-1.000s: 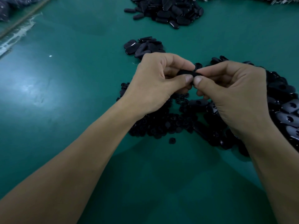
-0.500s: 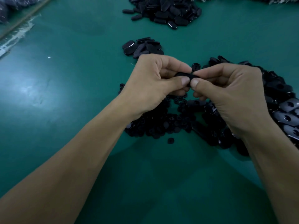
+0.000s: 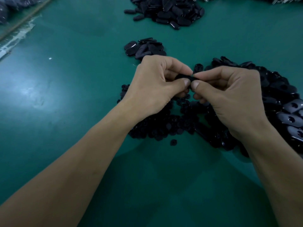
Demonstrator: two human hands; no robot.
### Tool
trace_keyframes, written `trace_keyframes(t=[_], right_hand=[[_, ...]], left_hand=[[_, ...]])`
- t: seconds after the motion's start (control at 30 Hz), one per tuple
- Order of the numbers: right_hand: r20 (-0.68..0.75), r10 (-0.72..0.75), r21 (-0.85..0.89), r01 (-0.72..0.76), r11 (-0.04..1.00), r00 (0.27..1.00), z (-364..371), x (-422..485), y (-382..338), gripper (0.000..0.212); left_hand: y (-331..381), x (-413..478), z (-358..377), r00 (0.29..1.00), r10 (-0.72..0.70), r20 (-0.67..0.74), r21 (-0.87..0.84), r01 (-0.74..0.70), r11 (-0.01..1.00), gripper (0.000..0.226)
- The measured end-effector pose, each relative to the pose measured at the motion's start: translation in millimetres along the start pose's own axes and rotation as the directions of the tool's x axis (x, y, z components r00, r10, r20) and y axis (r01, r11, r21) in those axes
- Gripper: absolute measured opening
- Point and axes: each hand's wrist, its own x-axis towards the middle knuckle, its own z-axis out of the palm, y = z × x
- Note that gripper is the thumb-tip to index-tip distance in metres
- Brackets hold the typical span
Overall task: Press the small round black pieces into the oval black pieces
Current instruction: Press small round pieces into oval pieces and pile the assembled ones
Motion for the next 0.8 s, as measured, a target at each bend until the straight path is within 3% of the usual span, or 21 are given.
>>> trace_keyframes(t=[0.23,0.33,0.4,0.47,0.53,0.67,0.8], right_hand=[[-0.017,-0.026,-0.044,0.025,0.999,1.000,2,1,2,0.020],[-0.066,-0.063,-0.185,0.050,0.981,0.996,1,1,4,0.018],[-0.098,-0.103,-0.405,0.056,0.913,0.990,-5,2,7,0.021],[-0.089,-0.090,-0.662,0.009,0.749,0.992,-15,4,12,0.032],[-0.114,0.008,-0.802,-0.097,0.589,0.993,-22,4,14,0.042],[-0.177,0.199,-0.864,-0.249,0.438,0.964,-21,1,12,0.043],[-0.181,0.203,-0.866,-0.253,0.430,0.962,-24,1,11,0.035]], left_hand=[[0,0,-1,0.997,-0.008,-0.083,0.002,0.008,1.000,0.015],[2,1,-1,0.987,0.006,-0.161,-0.013,-0.008,1.000,0.015],[1,7,-7,0.970,-0.008,-0.244,-0.024,0.002,1.000,0.014],[-1,16,-17,0.941,-0.015,-0.337,-0.024,0.007,1.000,0.015],[-3,26,-26,0.914,-0.013,-0.405,0.011,0.019,1.000,0.019],[-9,47,-39,0.898,-0.037,-0.439,0.107,0.094,0.990,0.026],[-19,65,-44,0.866,-0.041,-0.499,0.227,0.176,0.958,0.018]])
